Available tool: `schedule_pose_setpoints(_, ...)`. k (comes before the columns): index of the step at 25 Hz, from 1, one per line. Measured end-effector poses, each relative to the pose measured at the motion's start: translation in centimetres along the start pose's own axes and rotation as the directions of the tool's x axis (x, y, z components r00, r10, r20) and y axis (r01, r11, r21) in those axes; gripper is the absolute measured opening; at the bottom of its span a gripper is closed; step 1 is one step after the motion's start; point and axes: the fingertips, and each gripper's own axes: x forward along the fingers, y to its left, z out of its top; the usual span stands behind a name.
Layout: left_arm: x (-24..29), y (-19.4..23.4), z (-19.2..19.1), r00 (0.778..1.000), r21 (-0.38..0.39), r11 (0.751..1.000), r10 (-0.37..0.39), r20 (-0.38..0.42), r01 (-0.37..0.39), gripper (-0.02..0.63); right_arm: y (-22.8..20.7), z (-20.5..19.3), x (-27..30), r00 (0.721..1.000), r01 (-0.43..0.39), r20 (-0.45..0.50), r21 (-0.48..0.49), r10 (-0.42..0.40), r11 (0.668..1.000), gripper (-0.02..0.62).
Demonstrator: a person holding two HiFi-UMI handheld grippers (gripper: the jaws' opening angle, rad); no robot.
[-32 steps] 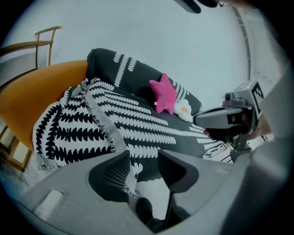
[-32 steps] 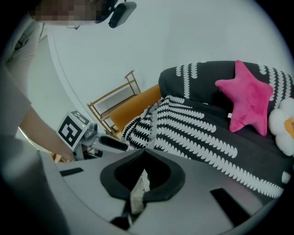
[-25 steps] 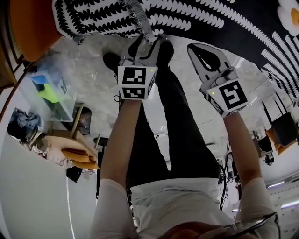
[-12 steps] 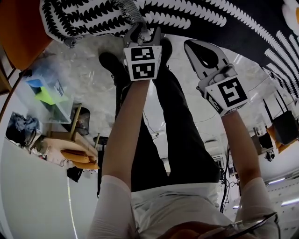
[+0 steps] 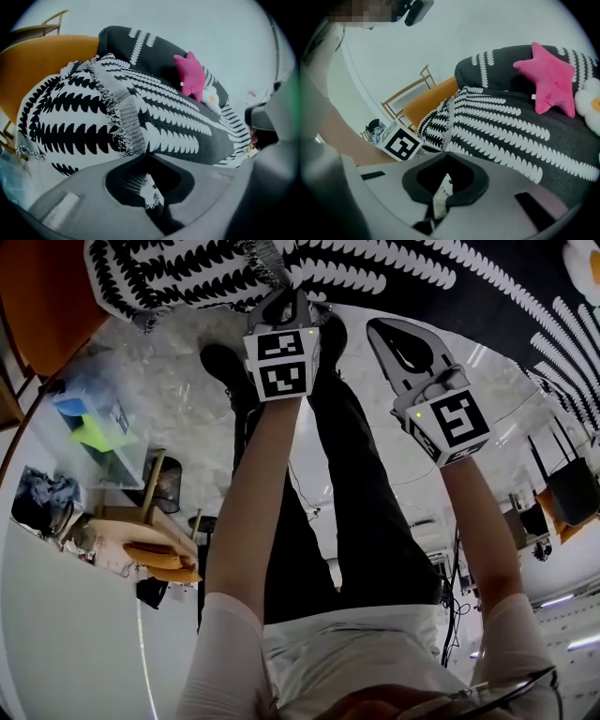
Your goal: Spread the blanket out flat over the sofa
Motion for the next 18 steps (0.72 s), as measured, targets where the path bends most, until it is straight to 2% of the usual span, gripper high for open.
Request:
schedule_pose_setpoints(4,-2.2,-0.1,0.4,0.998,-0.004,0.998,-0.061,0.021,0.061,0.032,1.1,0.9,-0.2,1.000,0.009,0.008,-0.008,-0.009,1.000,0.003)
schedule_pose_setpoints(7,-4.2,0.5,0.5,0.995,-0.042,0.995,-0.087,0.044,0.089,0.031,2.2,1.4,0.2,1.000,0.013,0.012,-0.004,-0.013,1.000,0.003)
schedule_pose_setpoints(11,-6.7,2.0,0.2,0.995,-0.096,0.991,-0.084,0.057,0.089,0.031,4.3,2.4,0.6,1.000,0.009,0.014,0.007,-0.009,1.000,0.003)
schedule_pose_setpoints(18,-10.2,6.0,0.1,0.995,-0.093,0.993,-0.066,0.077,0.073,0.031,8.0,4.2,2.1,1.000,0.000,0.023,-0.008,0.000,1.000,0.003)
